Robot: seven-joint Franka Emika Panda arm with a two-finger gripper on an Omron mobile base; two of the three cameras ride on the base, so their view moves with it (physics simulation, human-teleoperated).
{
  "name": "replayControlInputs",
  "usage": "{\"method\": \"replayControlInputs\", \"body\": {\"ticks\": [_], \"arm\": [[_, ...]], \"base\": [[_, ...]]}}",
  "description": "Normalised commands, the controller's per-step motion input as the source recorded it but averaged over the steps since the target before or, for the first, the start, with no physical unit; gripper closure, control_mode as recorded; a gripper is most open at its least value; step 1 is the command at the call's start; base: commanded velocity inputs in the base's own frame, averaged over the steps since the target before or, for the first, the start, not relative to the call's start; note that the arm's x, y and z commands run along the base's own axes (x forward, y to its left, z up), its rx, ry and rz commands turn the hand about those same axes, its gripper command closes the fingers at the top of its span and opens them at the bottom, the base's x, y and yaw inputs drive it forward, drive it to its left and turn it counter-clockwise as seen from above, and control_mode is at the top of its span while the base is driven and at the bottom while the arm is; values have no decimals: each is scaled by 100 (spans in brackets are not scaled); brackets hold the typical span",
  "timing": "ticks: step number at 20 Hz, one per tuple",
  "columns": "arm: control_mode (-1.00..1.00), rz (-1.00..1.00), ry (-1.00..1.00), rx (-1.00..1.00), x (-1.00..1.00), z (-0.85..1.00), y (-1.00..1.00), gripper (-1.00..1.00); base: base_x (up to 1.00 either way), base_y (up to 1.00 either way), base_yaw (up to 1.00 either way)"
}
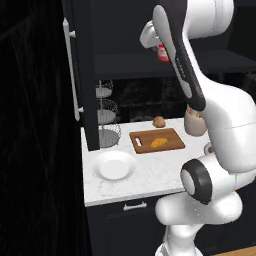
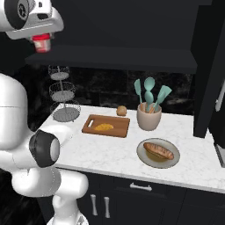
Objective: From the different types of pastries on the counter, select a croissant and place it on the cutting board. Then retrieve a jar of jam from the cabinet and place it alongside the croissant on the cutting board.
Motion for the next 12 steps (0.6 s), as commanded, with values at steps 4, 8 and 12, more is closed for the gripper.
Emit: {"method": "replayControlInputs", "body": {"ticks": [4, 8, 12], "arm": [[-100, -15, -27, 0, -100, -68, -15, 100], [-100, -12, -5, 6, -100, -87, -29, 100], [-100, -11, 0, 9, -99, -84, -32, 100]], "base": [[0, 0, 0], [0, 0, 0], [0, 0, 0]]}}
